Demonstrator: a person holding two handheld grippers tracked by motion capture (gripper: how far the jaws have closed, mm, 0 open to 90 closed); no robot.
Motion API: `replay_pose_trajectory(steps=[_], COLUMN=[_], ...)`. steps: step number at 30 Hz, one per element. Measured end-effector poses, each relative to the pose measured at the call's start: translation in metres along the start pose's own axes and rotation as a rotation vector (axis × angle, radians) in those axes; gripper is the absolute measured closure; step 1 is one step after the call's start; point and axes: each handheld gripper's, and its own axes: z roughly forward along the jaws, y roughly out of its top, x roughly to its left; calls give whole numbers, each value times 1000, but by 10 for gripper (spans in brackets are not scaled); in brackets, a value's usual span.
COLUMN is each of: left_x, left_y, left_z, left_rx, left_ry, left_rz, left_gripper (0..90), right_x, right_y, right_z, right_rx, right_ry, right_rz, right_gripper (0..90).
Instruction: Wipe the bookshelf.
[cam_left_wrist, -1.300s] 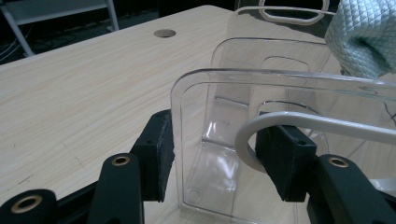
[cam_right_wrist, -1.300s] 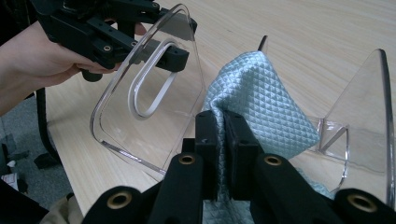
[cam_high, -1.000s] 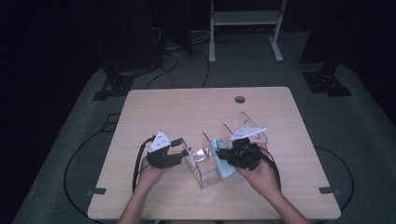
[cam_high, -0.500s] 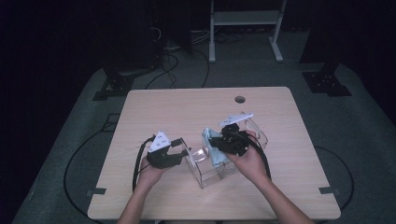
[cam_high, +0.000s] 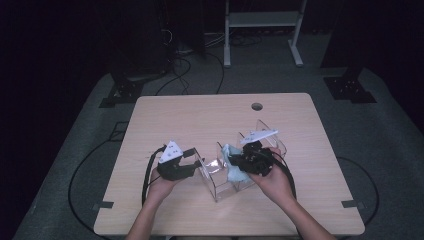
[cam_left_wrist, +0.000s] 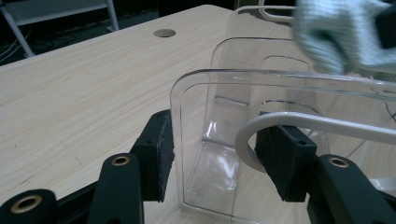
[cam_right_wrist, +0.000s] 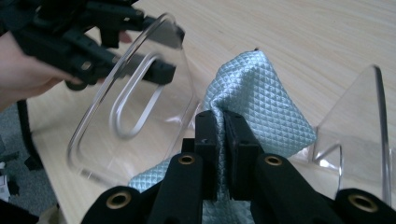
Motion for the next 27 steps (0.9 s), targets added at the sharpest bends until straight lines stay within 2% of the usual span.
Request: replay_pose_trajectory(steps=[5, 10, 15, 18, 21, 27], left_x=[0, 0, 0, 0, 0, 1], left_y=[0, 0, 0, 0, 0, -1], left_z=[0, 0, 0, 0, 0, 1], left_rx=[-4, -2, -6, -6, -3, -9], left_ry=[1, 3, 5, 2, 3, -4], left_rz=[3, 4, -3, 3, 4, -15], left_gripper=[471, 471, 471, 472, 472, 473], right_x=[-9, -13, -20, -22, -18, -9], right_y=[22, 44, 56, 57, 53, 33], right_z=[20, 40, 54, 54, 48, 28], right_rx=[18, 43, 54, 63, 66, 44], right_ry=[-8, -44, -47, -38, -51, -40], right_rz=[27, 41, 72, 75, 51, 15], right_gripper=[842, 841, 842, 842, 842, 842])
